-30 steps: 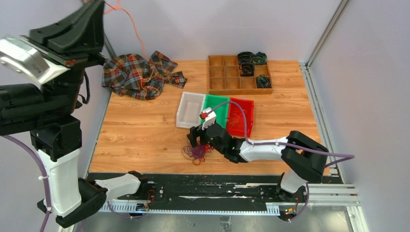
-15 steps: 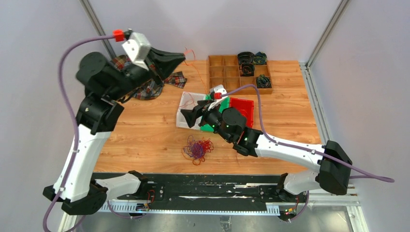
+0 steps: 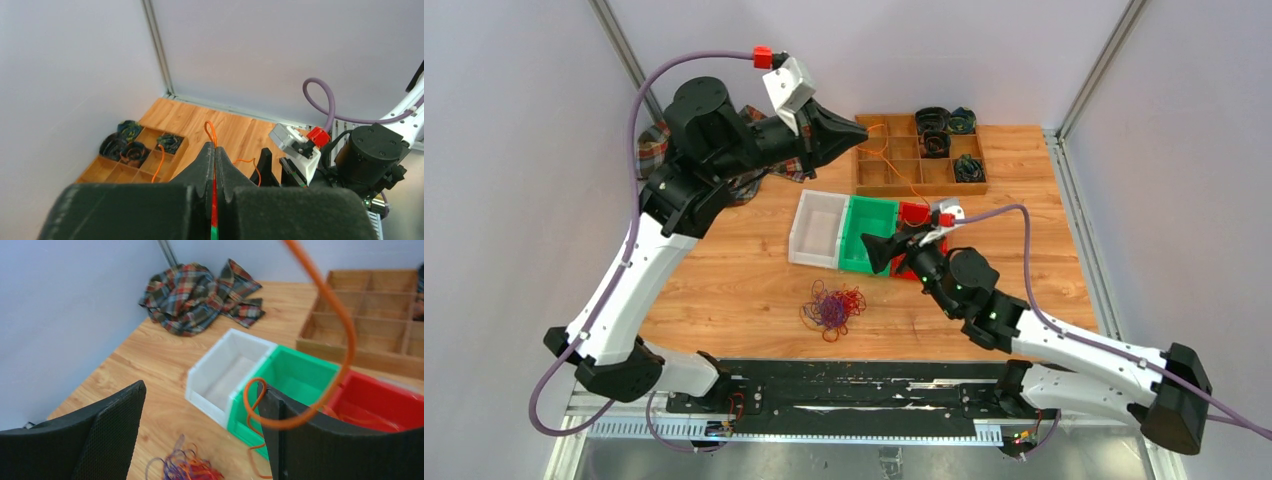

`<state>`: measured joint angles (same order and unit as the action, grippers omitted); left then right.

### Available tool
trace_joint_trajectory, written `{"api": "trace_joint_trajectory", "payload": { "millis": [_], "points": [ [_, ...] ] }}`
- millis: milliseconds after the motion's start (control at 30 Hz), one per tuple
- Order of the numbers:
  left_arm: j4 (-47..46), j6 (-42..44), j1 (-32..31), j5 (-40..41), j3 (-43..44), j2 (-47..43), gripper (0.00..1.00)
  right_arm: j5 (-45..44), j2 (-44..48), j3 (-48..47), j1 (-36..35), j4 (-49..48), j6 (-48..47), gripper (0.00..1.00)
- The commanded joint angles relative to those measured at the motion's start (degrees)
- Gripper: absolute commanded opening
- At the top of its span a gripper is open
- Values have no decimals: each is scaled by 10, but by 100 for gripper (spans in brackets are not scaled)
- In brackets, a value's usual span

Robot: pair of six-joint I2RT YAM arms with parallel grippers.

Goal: Untangle the cables

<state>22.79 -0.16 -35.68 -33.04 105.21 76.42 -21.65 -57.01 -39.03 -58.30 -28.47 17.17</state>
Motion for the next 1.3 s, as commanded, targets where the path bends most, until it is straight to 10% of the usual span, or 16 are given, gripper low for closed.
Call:
{"api": "trace_joint_trajectory", "payload": {
  "millis": [0,1267],
  "points": [
    [-12,19,-27,7,37,29,1,-84,81,52,6,53,6,82],
    [-35,56,-62,58,114,271,0,-277,331,145,41,260,42,80]
  ]
}}
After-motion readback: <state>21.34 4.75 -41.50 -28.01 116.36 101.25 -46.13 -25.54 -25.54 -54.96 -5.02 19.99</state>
